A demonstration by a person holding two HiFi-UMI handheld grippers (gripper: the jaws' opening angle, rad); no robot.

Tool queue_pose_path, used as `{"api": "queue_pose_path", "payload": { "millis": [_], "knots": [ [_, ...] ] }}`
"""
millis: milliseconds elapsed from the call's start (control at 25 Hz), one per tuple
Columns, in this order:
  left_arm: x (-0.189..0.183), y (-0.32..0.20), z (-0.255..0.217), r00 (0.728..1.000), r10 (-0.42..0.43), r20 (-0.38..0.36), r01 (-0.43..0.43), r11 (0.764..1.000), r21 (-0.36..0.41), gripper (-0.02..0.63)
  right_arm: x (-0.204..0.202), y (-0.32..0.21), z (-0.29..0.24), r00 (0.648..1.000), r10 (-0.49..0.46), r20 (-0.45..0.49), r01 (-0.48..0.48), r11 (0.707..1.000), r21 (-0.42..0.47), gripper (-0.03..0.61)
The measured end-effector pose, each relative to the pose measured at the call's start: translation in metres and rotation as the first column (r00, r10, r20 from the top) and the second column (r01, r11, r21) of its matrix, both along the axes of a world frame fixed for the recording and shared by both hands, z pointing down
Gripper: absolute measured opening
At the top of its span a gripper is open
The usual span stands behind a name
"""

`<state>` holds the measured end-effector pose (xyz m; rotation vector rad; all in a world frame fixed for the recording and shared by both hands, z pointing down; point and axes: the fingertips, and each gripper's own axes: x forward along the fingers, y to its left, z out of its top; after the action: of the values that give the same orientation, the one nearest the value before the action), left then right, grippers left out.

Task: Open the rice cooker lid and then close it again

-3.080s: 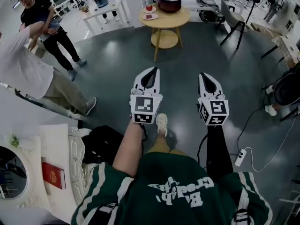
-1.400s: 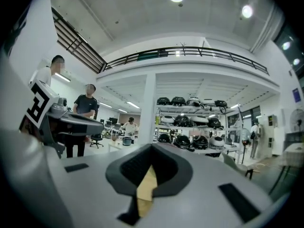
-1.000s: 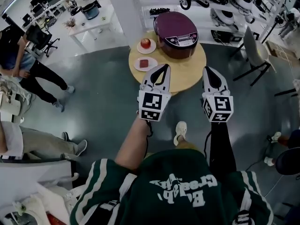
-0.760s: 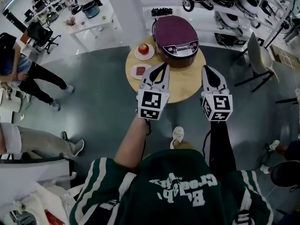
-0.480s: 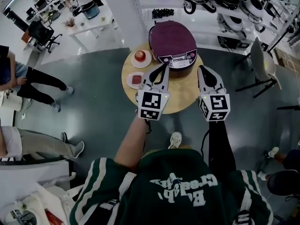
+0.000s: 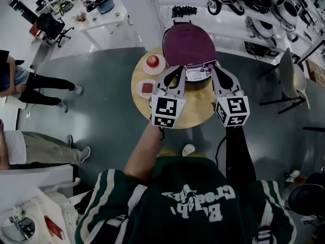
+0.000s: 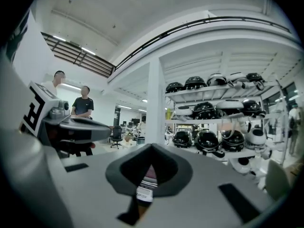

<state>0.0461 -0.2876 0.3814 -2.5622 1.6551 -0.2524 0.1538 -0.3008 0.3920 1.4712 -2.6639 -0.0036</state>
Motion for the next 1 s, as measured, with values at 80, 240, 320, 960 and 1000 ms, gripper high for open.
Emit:
{"api": "queue_pose_path", "payload": {
  "millis": [80, 240, 320, 960, 1000],
  "knots": [
    [-0.002, -0.004, 0.001, 1.000, -0.009, -0.002, 0.009, 1.000, -0.002, -0.005, -0.001, -0.006, 0.001, 1.000, -0.006, 0.004, 0.006, 1.000, -0.006, 0.005],
    [-0.004, -0.011, 0.005, 1.000, -0.012, -0.011, 0.012, 1.000, -0.007, -0.005, -0.003, -0.015, 0.006, 1.000, -0.010, 0.006, 0.010, 1.000, -0.023, 0.005],
    [-0.004, -0.017, 0.008, 1.000, -0.015, -0.012, 0.015, 1.000, -0.014, -0.005, -0.002, -0.020, 0.011, 1.000, -0.005, 0.006, 0.005, 0.999, -0.038, 0.005],
    [-0.031, -0.050, 0.040, 0.999, 0.004, -0.031, -0.006, 0.998, -0.067, -0.005, -0.026, -0.060, 0.040, 0.996, 0.034, -0.078, -0.042, 0.993, -0.112, 0.005],
    [-0.032, -0.051, 0.041, 0.999, 0.010, -0.035, -0.012, 0.998, -0.066, -0.005, -0.028, -0.061, 0.041, 0.996, 0.037, -0.081, -0.046, 0.993, -0.112, 0.005]
  ]
}}
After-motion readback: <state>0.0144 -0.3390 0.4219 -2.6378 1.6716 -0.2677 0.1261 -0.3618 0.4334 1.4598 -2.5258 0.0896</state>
